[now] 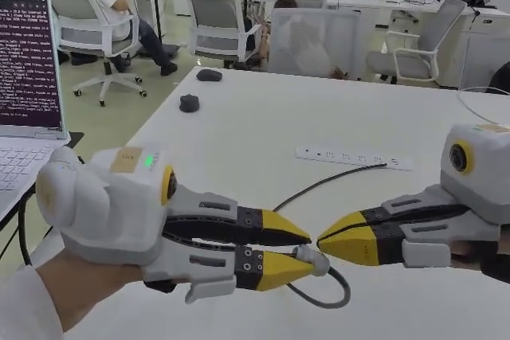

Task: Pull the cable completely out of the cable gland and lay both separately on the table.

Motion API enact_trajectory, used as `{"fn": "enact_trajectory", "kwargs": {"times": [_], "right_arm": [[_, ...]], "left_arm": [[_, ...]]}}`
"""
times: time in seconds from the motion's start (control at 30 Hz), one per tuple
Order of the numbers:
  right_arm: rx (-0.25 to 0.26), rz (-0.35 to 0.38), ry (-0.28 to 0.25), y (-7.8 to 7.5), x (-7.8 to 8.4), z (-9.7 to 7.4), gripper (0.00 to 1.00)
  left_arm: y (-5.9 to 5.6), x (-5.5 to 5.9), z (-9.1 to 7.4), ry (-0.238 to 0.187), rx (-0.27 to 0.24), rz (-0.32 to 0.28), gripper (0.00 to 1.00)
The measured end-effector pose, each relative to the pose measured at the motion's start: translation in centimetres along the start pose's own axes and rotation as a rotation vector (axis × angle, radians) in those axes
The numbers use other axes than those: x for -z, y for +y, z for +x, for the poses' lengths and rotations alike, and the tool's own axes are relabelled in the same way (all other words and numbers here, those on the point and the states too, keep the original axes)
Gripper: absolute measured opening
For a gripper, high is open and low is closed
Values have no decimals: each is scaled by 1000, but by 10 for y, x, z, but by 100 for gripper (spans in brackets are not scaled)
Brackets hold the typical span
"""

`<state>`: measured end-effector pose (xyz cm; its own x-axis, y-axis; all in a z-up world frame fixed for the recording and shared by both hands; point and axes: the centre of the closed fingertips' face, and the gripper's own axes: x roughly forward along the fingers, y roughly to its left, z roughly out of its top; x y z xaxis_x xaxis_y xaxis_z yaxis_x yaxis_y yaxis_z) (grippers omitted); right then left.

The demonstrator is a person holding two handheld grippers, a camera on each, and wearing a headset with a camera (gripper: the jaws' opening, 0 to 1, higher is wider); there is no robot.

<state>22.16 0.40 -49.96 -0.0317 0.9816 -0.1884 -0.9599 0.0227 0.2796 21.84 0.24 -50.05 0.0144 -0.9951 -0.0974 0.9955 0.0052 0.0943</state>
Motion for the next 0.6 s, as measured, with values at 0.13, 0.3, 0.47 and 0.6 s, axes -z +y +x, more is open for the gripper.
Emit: {"fn": "enact_trajectory", "kwargs": {"times": [0.13,0.3,0.47,0.6], "right_arm": [[-2,7,-4,3,-1,-7,4],[-50,58,37,17,9,-6,19],[-56,69,39,15,9,-2,14],[-77,71,63,17,14,2,14]], "left_arm": [[-2,-4,2,-16,6,15,14],[-3,-6,3,-19,23,37,14],[-6,-9,6,-27,46,57,14],[-5,-12,7,-31,40,70,14]]}}
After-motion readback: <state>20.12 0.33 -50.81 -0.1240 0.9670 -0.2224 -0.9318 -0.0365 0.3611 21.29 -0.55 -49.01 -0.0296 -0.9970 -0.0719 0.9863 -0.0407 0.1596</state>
